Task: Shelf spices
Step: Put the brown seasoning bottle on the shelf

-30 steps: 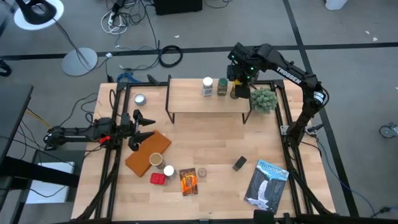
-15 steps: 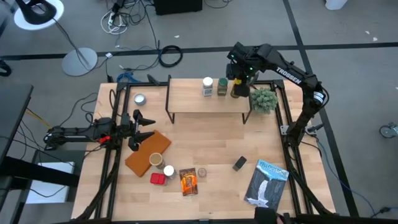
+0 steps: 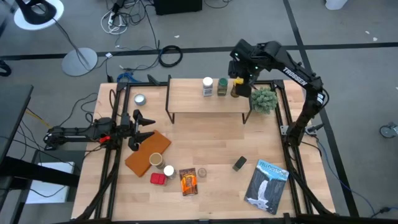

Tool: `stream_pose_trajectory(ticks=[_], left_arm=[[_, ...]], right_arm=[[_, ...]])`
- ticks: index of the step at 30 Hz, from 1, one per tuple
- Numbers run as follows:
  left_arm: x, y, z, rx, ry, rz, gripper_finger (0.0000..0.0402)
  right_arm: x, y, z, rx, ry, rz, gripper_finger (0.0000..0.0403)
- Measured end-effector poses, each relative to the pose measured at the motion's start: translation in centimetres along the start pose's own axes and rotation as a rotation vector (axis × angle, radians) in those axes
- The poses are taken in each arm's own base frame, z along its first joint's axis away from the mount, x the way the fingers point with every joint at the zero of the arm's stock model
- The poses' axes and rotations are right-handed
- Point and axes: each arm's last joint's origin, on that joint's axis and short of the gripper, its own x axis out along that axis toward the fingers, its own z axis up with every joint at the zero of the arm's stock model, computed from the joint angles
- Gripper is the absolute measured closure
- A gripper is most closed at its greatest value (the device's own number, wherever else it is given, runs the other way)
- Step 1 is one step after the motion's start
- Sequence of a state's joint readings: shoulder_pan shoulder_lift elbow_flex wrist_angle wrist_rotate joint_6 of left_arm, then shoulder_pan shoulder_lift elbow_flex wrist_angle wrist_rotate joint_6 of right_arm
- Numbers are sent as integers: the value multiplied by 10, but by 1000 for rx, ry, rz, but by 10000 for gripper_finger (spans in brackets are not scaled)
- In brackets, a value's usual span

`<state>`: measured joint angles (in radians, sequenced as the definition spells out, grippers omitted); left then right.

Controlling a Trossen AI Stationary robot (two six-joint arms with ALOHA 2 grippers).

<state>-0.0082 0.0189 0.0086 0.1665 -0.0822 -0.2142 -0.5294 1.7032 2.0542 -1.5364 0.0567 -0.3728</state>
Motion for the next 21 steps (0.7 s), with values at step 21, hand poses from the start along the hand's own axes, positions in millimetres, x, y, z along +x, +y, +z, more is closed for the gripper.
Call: stream_pose_trajectory(ticks=[21], left_arm=[[0, 0, 0, 0, 0, 0, 124]], right_arm=[[-58, 130, -15, 322, -139, -30, 127]])
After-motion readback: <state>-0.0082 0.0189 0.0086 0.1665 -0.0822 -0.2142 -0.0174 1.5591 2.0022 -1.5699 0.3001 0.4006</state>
